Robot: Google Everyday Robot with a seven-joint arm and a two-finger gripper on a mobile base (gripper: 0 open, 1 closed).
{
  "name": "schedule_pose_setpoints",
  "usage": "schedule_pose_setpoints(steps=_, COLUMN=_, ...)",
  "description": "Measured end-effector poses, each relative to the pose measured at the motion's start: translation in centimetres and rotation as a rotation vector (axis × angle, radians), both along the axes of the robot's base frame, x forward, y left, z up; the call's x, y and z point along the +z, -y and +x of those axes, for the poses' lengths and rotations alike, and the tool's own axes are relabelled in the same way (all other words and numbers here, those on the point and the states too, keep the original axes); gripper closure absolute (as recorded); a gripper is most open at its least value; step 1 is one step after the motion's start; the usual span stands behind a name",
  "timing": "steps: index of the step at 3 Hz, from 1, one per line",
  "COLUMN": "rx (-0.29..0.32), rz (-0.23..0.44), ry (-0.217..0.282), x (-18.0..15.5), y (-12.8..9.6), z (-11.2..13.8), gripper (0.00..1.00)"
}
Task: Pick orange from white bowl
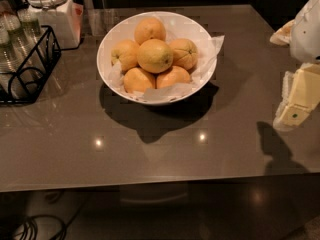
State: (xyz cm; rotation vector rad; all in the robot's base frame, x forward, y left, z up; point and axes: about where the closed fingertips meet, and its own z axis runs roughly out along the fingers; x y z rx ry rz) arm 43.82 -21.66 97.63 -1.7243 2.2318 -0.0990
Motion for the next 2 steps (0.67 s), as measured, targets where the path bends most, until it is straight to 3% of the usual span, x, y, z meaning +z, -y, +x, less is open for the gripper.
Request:
schedule_pose_setpoints(steps=1, rx=-0.008, rz=-0.007, ry=0.004, x=0.3, y=-0.1, z=0.2, gripper=0.00)
schedule_pose_setpoints(steps=2, rx=-0.072, rz=0.053, ry=-0.003, x=0.5, y=-0.1, z=2.1, gripper=0.00)
